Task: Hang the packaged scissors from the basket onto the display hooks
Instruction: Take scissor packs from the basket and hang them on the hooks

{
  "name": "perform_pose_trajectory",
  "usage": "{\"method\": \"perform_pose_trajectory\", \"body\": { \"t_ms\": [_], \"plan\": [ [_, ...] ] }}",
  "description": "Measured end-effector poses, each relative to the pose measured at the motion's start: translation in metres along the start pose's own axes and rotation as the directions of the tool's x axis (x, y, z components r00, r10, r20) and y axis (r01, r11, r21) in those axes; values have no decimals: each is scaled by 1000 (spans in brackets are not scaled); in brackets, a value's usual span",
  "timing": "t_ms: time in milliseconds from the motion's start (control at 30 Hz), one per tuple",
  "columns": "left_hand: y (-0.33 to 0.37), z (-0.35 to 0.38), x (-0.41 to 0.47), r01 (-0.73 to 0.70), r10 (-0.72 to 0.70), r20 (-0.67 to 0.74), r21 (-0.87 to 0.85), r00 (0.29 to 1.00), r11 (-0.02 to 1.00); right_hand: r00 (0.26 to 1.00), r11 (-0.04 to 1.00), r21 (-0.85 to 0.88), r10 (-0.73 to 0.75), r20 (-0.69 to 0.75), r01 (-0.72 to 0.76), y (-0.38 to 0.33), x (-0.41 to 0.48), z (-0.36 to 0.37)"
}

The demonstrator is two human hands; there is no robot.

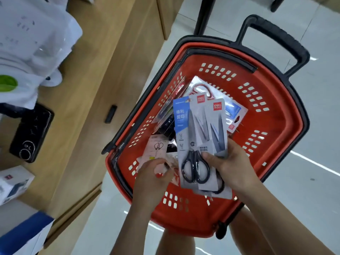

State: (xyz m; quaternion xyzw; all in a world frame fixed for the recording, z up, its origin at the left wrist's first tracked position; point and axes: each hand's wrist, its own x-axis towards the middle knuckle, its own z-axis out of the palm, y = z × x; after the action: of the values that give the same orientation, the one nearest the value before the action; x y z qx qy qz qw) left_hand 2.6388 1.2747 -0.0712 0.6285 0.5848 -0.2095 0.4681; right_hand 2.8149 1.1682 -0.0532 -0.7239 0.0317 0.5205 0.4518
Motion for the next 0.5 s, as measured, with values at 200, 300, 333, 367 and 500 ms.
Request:
{"method": "perform_pose_trajectory", "body": {
  "t_ms": [200, 300, 333, 367, 500],
  "plan": [
    [-48, 27, 63, -68, -49, 132, 754, 990, 653, 988, 960, -261, -130, -88, 103, 13, -2, -3],
    [-44, 27, 70, -114, 103, 66, 800, 992, 589, 980, 914, -357, -197, 21, 191, 14, -7, -5],
    [-36, 21, 66, -125, 170, 18, 754, 985, 645, 974, 892, -395, -223, 40, 220, 16, -8, -5],
    [-28, 12, 59, -136, 228, -42, 694, 973, 708, 967, 866, -436, -254, 37, 244, 18, -9, -6],
    [14, -48, 1, -159, 255, -183, 422, 949, 893, 924, 784, -566, -369, -96, 254, 11, -24, -5]
  ]
}}
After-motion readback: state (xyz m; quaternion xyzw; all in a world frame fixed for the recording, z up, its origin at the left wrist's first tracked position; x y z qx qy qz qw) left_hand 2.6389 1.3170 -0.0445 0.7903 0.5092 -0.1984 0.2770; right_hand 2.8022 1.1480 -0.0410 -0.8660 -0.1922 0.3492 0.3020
